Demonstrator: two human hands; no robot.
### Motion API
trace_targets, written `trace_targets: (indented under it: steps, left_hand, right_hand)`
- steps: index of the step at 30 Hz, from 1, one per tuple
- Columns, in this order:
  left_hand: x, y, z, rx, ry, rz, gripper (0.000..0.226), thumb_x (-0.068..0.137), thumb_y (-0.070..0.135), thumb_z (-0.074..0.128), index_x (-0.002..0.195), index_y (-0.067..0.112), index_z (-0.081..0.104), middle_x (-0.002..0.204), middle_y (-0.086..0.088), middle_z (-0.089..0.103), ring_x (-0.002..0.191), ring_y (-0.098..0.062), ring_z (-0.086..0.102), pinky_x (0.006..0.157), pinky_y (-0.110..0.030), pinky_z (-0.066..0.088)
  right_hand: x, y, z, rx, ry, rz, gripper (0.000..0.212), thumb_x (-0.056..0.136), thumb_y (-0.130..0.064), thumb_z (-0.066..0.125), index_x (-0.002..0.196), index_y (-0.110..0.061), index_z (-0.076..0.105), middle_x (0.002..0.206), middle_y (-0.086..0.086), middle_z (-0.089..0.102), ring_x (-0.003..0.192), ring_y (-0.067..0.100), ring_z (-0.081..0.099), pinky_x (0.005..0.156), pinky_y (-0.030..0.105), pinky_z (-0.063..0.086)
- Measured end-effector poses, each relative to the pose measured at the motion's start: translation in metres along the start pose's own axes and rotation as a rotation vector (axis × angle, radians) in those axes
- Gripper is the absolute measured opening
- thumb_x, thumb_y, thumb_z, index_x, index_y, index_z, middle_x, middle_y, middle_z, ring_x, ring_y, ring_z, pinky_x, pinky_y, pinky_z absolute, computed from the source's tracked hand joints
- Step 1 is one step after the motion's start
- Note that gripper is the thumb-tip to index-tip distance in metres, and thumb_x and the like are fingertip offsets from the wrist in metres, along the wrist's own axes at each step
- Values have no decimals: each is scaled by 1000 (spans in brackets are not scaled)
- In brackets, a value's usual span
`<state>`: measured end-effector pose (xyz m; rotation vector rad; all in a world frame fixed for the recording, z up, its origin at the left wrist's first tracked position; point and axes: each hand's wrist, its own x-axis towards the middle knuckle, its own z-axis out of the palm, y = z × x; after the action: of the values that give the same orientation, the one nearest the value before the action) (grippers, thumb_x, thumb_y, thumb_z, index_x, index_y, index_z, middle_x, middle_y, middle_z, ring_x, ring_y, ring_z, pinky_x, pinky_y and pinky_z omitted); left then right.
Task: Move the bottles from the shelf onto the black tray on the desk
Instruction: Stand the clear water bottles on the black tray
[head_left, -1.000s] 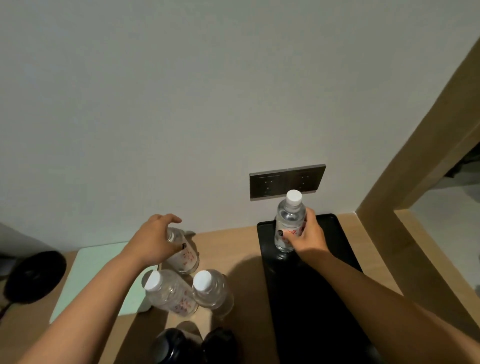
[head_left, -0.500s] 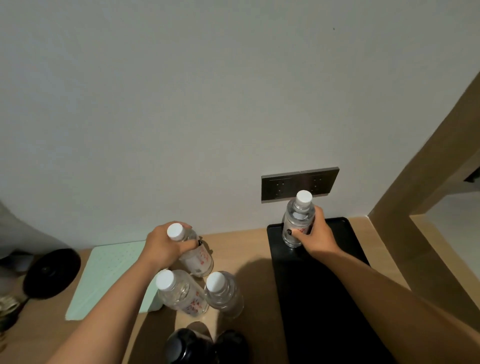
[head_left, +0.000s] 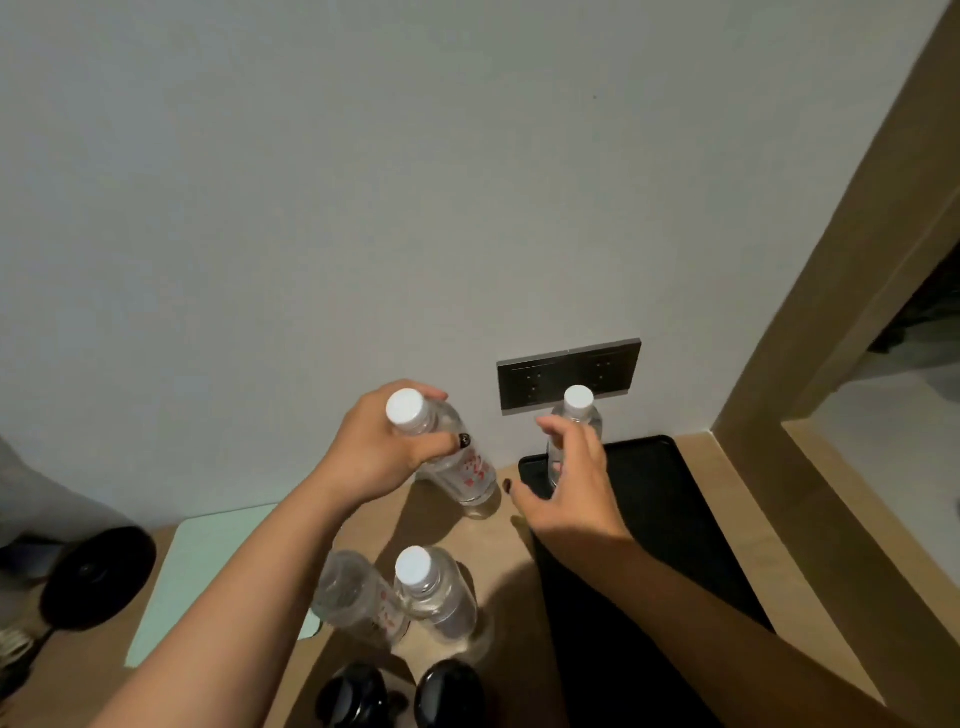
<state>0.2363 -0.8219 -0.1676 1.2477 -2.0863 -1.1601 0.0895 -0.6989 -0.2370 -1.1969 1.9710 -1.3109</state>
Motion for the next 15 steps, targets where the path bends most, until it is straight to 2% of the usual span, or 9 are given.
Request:
trace_targets:
  steps: [1,3,5,7,9,10,11,12,15]
  left_hand:
    - [1,7,7,11,-35,29,46,49,37,81,92,28,69,97,8,69,91,-13,66,81,-34,55]
    - [2,18,21,3,-90,62,39,59,24,84,95,25,70,96,8,69,87,-6,66,77,-25,56]
    - [5,26,35,-8,-148,79,36,65,13,81,98,24,71,95,10,69,81,3,64,73,-16,54]
    - [5,33,50,-11,-227,100,38,65,13,80,99,26,70,95,11,68,82,3,64,72,-15,54]
    - [5,38,67,3,-307,122,41,65,15,81,102,28,68,97,11,67,89,-2,64,77,-20,53]
    - [5,38,75,8,-345,129,44,66,15,81,105,28,66,100,11,67,93,-4,63,80,-22,53]
    - [7,39,83,3,-387,138,48,66,16,82,109,26,64,103,11,66,96,-6,63,83,-24,53]
    - [10,39,89,-32,-426,145,52,66,16,83,113,25,62,107,9,65,98,-7,63,86,-25,52]
    - [26,45,96,-237,-368,156,56,65,18,85,114,27,58,114,0,63,102,-14,63,88,-27,52]
  right_hand:
    - [-1,1,2,-32,-62,-11,68,79,-19,71,135,-28,33,134,-9,30,121,2,29,102,23,30]
    - [-2,8,3,-62,-116,-6,72,79,-19,71,137,-26,31,125,-11,31,115,2,34,95,18,36]
    - [-7,17,2,-149,-64,-105,64,80,-18,69,136,-20,39,122,-6,40,111,7,45,93,20,43]
    - [-9,33,2,-354,1,-215,45,85,-27,61,126,-8,55,117,5,57,106,14,58,94,23,48]
    - [-10,48,-5,-348,-6,-203,41,80,-33,67,111,-6,63,102,6,66,93,11,63,86,18,49]
    - [-12,53,-10,-325,-40,-155,35,77,-32,73,103,-10,65,94,3,67,86,9,64,80,14,49]
    - [-12,58,-16,-387,-17,-171,30,76,-31,76,97,-13,65,89,-1,66,80,6,64,75,5,46]
    - [-15,62,-24,-332,10,-98,28,76,-30,76,96,-16,63,87,-5,64,78,3,63,70,-1,42]
    - [-14,88,-40,-51,115,187,43,71,-26,80,107,-20,58,96,-9,63,87,4,60,68,8,41]
